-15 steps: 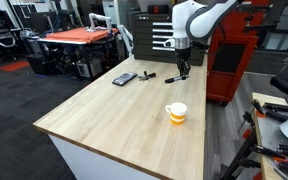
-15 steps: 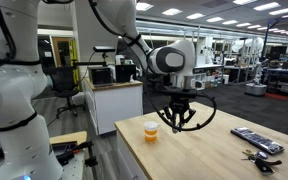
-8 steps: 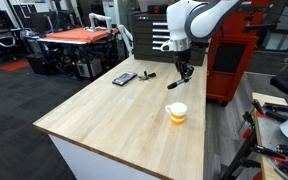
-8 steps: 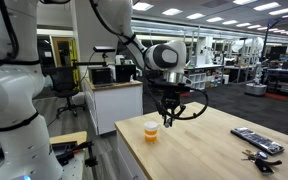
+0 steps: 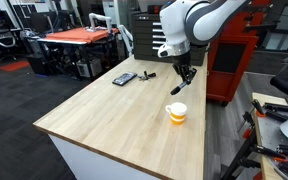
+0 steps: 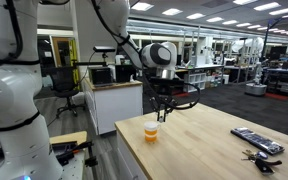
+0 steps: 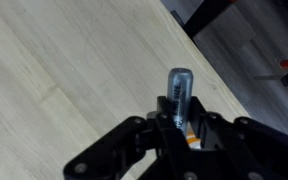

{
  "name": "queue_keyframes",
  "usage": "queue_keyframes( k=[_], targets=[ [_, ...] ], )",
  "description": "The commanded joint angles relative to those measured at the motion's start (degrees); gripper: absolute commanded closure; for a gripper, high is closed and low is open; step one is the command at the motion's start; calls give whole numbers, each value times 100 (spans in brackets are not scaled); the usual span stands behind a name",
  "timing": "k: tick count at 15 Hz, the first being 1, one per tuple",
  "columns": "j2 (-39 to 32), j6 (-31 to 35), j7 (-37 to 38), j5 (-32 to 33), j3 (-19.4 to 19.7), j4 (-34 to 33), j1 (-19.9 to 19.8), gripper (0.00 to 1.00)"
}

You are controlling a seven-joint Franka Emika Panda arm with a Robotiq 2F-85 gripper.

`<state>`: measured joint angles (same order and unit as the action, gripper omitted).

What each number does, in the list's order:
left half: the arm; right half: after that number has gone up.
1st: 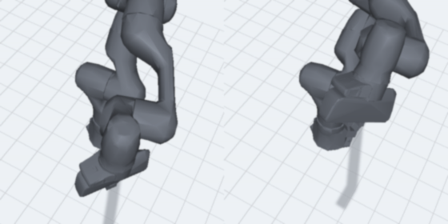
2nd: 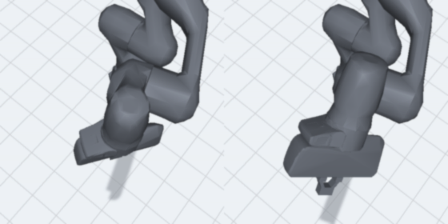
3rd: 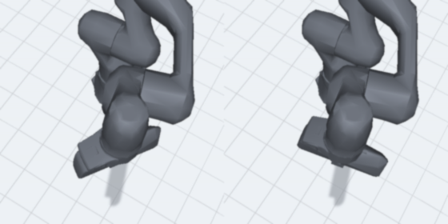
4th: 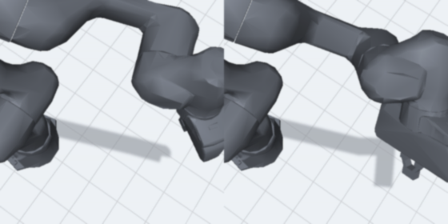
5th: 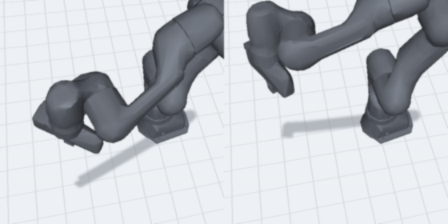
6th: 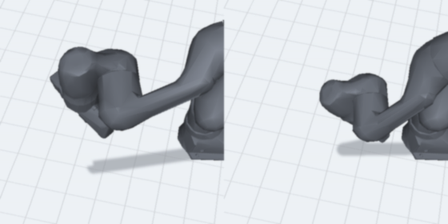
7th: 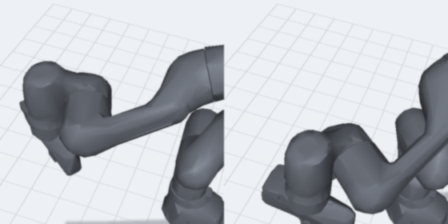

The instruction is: Put the marker in the mug

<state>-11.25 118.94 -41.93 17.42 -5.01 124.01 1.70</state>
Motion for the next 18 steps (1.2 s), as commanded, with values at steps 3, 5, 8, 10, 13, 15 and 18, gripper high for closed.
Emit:
queue_keyframes(
  k=[3, 5, 8, 10, 13, 15, 18],
  targets=[
    [132, -676, -299, 171, -97, -95, 133, 94],
    [138, -773, -446, 156, -130, -65, 147, 94],
    [156, -859, -656, 139, -170, -15, 156, 94],
    [154, -859, -808, 129, -190, 14, 155, 94],
    [69, -931, -1024, 182, -218, 4, 184, 94],
    [-11, -1011, -1132, 247, -237, -41, 224, 94],
    [-149, -1098, -1249, 364, -269, -145, 315, 94]
  ],
)
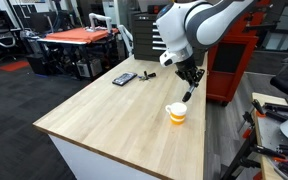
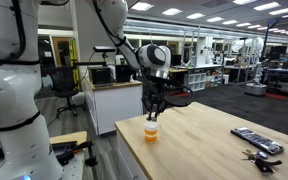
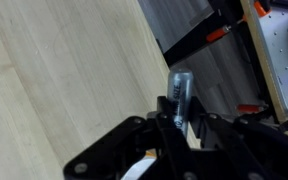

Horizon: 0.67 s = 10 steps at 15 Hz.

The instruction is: Put the marker in the mug

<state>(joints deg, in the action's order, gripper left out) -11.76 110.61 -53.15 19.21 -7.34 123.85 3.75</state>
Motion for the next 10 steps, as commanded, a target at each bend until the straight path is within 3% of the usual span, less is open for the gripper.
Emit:
queue_keyframes(
  k=[1, 10],
  targets=[
    [-153, -278, -142, 224, -53, -168, 144, 94],
    [-618, -311, -203, 820, -173, -600, 402, 94]
  ],
)
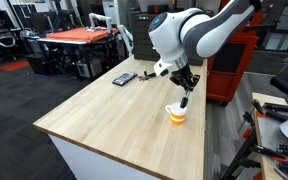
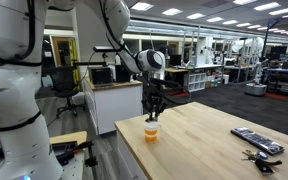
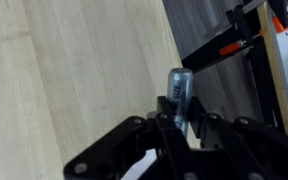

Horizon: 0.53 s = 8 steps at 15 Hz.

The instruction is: Put the marker in the mug

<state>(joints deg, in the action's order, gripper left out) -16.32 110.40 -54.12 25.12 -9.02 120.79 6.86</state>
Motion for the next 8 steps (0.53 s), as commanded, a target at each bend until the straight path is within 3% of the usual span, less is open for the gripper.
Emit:
queue_keyframes(
  k=[1, 8],
  targets=[
    [-197, -275, -125, 304, -9, -321, 110, 94],
    [-395, -325, -268, 871, -64, -350, 296, 94]
  ],
)
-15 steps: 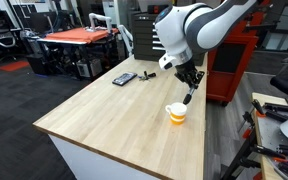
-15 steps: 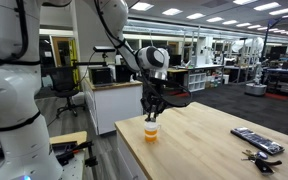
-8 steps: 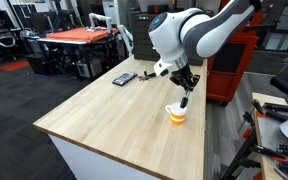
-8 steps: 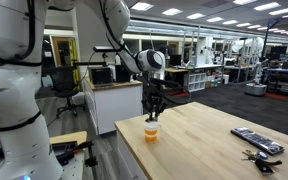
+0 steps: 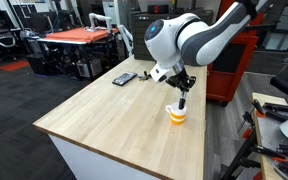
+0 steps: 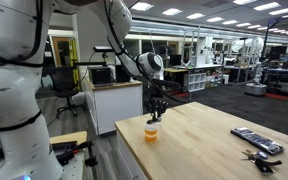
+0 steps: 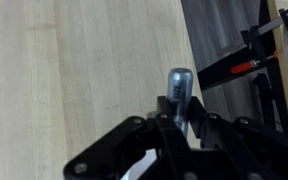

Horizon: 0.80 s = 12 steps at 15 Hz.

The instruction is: Put the marker in the mug

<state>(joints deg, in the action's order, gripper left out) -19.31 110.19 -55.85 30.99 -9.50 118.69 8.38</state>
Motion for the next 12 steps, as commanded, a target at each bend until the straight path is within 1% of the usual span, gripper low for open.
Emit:
queue_keyframes(
  k=[1, 5, 12],
  targets=[
    [-119, -317, -104, 392, -32, -134, 188, 94],
    [-170, -313, -146, 765, -134, -110, 314, 94],
    [-220, -194, -289, 1217, -273, -83, 380, 94]
  ],
)
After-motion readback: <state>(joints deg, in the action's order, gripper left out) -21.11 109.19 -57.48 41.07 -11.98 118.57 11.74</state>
